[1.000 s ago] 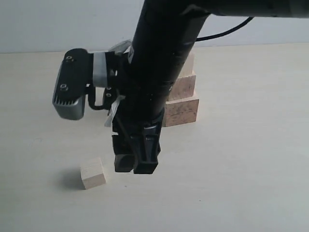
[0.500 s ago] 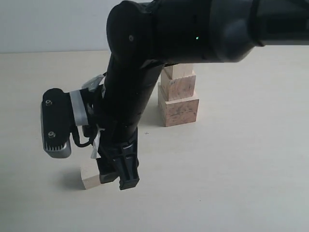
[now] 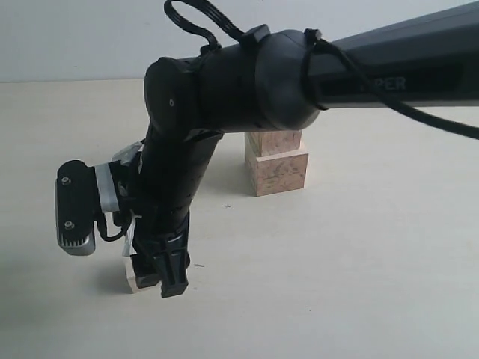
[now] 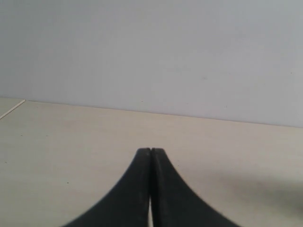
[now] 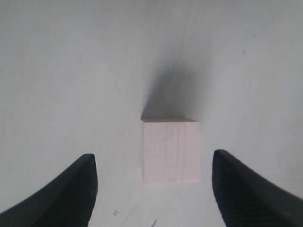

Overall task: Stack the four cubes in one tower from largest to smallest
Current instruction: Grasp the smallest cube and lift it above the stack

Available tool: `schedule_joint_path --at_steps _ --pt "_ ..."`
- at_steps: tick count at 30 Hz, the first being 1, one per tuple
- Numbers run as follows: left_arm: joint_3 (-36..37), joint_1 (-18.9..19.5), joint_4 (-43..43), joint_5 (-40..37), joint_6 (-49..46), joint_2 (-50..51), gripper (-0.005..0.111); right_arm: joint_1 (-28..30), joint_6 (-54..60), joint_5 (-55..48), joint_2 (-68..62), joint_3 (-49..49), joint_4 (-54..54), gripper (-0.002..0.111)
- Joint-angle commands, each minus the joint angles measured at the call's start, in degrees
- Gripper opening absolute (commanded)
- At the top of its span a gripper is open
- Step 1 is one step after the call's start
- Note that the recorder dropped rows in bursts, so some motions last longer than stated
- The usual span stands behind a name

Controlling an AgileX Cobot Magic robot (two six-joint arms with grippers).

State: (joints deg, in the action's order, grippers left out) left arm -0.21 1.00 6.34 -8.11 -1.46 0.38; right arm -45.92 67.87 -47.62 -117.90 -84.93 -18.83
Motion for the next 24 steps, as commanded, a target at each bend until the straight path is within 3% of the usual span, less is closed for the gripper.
schedule_joint_path --at_steps 1,24 --pt "0.2 -0.4 0.3 0.0 0.0 -0.4 0.000 -0.1 0.3 -0.1 -1.8 -1.4 -0.8 0.066" --pt "0.2 -0.4 0.3 0.0 -0.1 -0.4 0.000 -0.1 0.3 1.8 -8.6 -5.8 -0.5 0.066"
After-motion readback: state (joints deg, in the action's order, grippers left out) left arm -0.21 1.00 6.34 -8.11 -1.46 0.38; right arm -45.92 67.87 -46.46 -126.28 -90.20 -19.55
